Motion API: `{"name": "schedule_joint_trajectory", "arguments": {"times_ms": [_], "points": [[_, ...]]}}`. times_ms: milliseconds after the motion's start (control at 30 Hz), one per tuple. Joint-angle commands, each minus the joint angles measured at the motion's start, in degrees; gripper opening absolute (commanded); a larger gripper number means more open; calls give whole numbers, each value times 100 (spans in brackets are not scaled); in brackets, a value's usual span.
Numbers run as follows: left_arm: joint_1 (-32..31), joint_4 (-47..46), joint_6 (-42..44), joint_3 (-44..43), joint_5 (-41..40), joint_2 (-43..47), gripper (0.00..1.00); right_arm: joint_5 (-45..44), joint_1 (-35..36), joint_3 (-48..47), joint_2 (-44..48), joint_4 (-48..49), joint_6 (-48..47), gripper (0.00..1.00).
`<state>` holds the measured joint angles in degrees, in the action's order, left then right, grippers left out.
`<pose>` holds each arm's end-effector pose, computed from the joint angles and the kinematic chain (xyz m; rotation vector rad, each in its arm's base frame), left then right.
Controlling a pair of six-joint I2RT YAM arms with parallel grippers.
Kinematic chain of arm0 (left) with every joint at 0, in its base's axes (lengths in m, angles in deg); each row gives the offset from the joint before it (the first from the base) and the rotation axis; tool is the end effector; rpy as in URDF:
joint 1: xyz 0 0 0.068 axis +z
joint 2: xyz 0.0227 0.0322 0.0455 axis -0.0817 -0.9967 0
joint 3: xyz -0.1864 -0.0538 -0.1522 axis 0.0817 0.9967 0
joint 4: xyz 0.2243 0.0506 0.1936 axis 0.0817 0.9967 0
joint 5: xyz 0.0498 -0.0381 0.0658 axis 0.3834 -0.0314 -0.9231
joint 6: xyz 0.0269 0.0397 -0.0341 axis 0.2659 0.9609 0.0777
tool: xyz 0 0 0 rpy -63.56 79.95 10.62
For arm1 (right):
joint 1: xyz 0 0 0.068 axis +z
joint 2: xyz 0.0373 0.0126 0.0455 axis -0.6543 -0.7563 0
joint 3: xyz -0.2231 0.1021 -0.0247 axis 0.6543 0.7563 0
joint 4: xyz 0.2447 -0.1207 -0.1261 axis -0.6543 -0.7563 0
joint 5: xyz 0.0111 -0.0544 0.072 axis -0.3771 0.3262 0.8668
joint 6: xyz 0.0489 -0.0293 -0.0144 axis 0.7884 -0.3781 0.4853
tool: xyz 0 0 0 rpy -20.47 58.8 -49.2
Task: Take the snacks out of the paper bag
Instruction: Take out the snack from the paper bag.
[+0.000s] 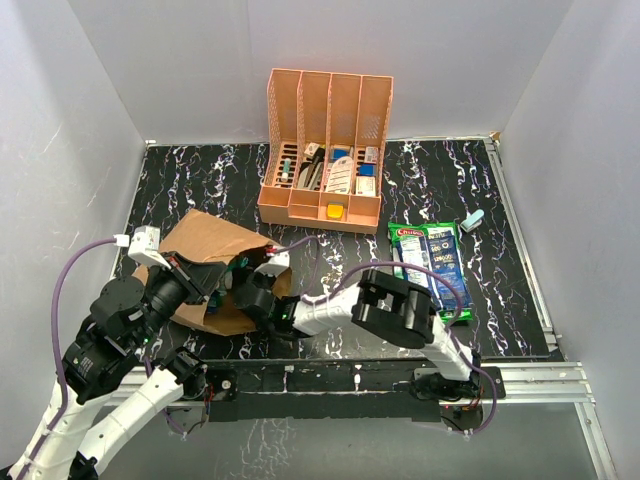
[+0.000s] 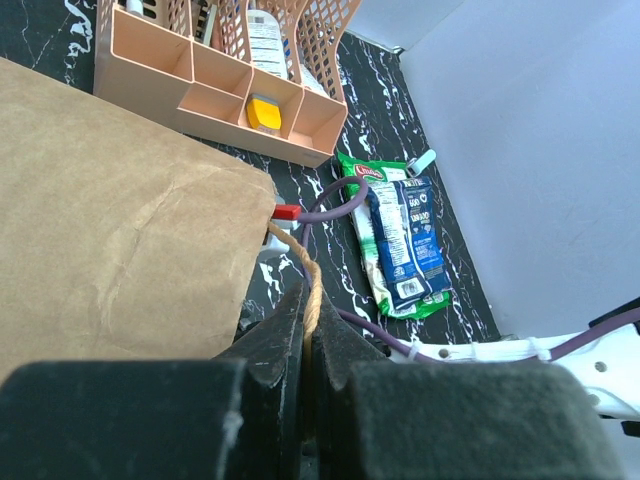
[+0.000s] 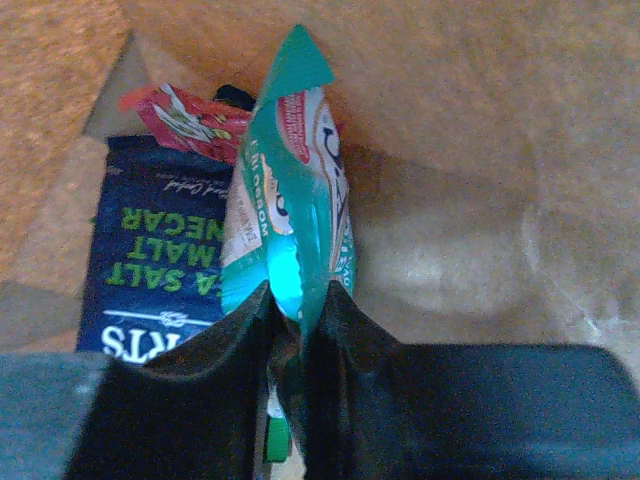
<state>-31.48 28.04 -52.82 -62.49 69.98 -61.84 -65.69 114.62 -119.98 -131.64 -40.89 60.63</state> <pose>0.1112 -0.0737 0.3879 -0.1683 1.7215 -0.8758 0.1675 0.4547 0.0905 0.3040 1.8403 0.7013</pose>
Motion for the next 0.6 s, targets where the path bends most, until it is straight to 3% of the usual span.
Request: {"name": "schedule_joint_trajectory", "arguments": {"times_ms": [0, 133, 333, 567], "points": [[-27, -22, 34, -73, -30, 60, 0, 514, 42, 386, 1016, -122, -23, 14], [-22, 3, 61, -69, -72, 62, 0, 1211, 40, 1146, 1961, -220, -54, 8], [-22, -57, 79, 31, -77, 75, 0, 2212, 42, 2304, 3536, -1116, -131, 7], [-22, -76, 62, 92, -62, 60, 0, 2517, 42, 3414, 5734, -2341, -677, 7]]}}
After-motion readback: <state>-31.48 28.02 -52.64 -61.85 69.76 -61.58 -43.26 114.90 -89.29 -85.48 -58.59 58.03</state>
